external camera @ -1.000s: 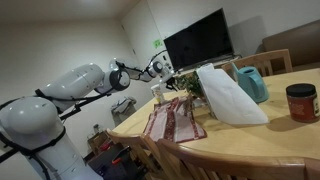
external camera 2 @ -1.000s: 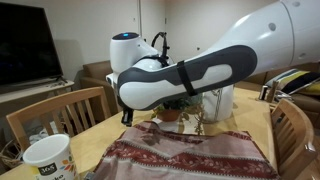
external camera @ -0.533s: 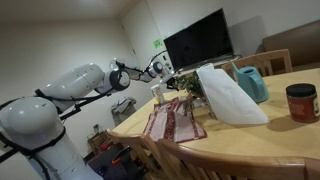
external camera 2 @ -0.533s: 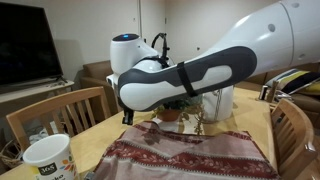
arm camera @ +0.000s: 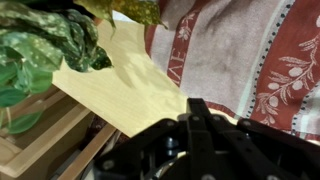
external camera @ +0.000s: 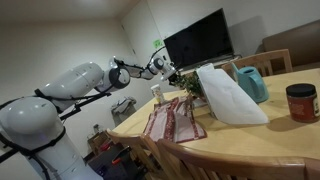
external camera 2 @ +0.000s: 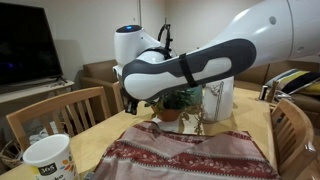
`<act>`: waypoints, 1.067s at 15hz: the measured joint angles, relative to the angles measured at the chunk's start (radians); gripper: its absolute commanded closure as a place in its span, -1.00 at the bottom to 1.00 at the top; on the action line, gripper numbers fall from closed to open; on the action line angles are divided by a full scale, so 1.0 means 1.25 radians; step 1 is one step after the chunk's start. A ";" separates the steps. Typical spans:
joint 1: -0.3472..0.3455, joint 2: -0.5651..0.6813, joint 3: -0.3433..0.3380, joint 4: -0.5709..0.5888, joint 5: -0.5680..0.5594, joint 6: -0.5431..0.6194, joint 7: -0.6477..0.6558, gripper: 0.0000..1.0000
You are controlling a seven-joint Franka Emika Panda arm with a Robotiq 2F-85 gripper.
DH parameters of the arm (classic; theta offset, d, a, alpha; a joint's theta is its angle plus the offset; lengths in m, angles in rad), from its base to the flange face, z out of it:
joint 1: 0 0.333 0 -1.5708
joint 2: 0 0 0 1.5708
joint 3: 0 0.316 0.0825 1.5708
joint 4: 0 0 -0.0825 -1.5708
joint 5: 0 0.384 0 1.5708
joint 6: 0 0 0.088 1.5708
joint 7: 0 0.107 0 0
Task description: Straighten the red cloth
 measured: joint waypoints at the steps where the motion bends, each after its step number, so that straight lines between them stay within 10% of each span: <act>1: -0.003 -0.004 -0.003 0.000 0.000 -0.012 0.010 1.00; 16: -0.079 -0.012 0.026 -0.065 0.046 -0.243 0.029 1.00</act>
